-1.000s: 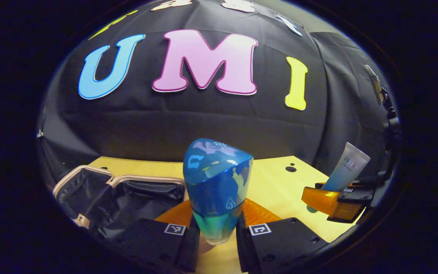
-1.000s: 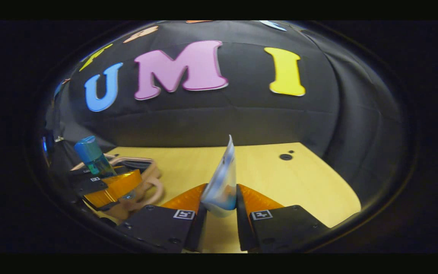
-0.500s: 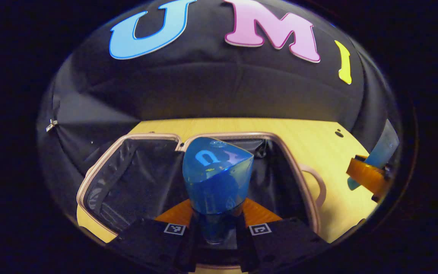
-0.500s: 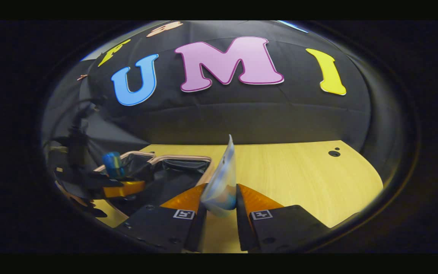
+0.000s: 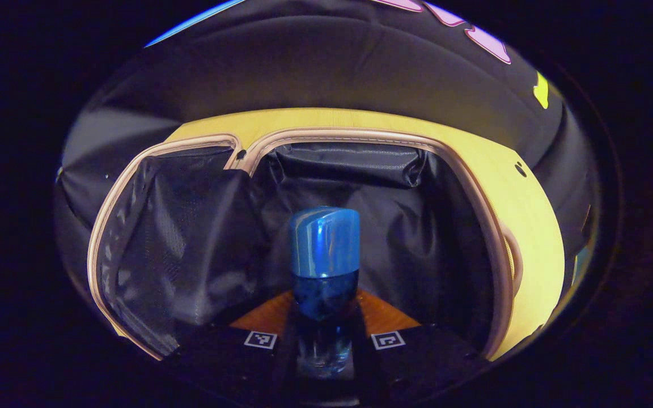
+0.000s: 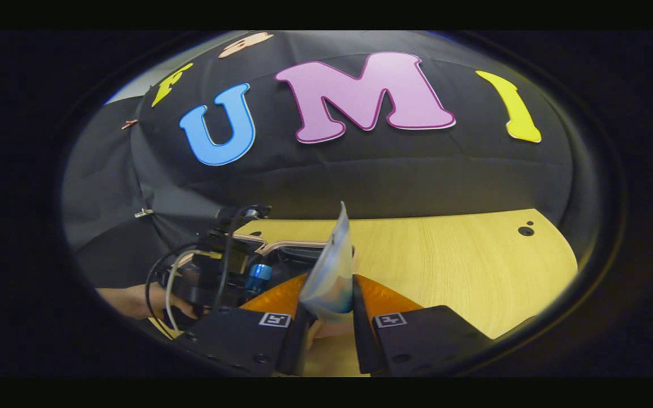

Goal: First open the suitcase, pack the skin care products into it, and then close the suitcase.

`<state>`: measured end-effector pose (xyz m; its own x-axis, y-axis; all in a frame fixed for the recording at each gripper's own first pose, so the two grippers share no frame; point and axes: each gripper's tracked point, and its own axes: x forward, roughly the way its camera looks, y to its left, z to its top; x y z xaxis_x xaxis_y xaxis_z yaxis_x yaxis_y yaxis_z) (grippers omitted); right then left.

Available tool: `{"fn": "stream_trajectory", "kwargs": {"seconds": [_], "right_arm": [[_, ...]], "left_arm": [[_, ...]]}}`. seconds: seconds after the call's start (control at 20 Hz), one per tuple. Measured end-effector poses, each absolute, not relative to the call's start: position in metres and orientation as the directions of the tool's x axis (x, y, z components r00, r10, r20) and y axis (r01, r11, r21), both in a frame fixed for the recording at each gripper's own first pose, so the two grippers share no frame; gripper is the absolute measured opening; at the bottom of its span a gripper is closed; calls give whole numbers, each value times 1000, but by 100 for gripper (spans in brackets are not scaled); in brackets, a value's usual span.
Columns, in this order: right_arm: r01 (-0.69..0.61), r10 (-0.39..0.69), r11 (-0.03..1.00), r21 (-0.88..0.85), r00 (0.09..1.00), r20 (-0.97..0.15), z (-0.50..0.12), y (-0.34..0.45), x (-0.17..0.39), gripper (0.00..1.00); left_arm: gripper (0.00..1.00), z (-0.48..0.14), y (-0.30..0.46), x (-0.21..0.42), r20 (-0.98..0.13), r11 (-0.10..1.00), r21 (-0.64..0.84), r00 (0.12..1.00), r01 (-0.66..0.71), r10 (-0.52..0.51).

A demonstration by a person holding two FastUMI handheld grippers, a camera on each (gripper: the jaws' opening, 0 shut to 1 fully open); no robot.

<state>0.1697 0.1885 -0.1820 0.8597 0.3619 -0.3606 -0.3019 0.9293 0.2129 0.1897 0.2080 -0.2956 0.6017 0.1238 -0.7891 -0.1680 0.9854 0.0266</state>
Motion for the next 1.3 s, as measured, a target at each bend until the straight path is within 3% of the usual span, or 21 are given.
{"fn": "stream_trajectory", "kwargs": {"seconds": [0.1, 0.2, 0.3, 0.4, 0.45, 0.6, 0.8, 1.0, 1.15, 1.3], "right_arm": [[-301, 375, 923, 241, 846, -378, -179, 198, 168, 39], [-295, 381, 920, 259, 832, -404, -182, 209, 164, 38], [-283, 389, 914, 290, 816, -428, -182, 218, 159, 38], [-280, 386, 916, 288, 813, -437, -179, 226, 157, 39], [-279, 379, 920, 275, 811, -446, -179, 230, 158, 39], [-270, 371, 925, 267, 793, -482, -188, 246, 163, 39], [-231, 325, 945, 232, 741, -588, -237, 267, 177, 38], [-200, 258, 965, 169, 628, -734, -299, 282, 179, 38], [-214, 200, 973, 82, 615, -762, -321, 289, 184, 39], [-181, 139, 982, 45, 546, -826, -347, 287, 181, 39]], "left_arm": [[49, -298, 209, 191, -803, 986, 22, 584, -163, 114], [48, -298, 214, 188, -810, 987, 35, 575, -155, 119], [55, -287, 218, 188, -781, 985, 21, 612, -172, 124], [67, -254, 222, 184, -707, 983, -2, 696, -182, 127], [79, -234, 228, 178, -665, 981, -9, 734, -194, 139], [94, -179, 268, 133, -553, 964, 6, 802, -265, 224], [90, -128, 295, 45, -490, 933, -67, 826, -354, 279], [90, -106, 311, -31, -479, 901, -93, 812, -424, 333], [90, -102, 316, -68, -480, 874, -139, 803, -466, 353], [90, -104, 322, -77, -477, 854, -162, 797, -494, 371]]}}
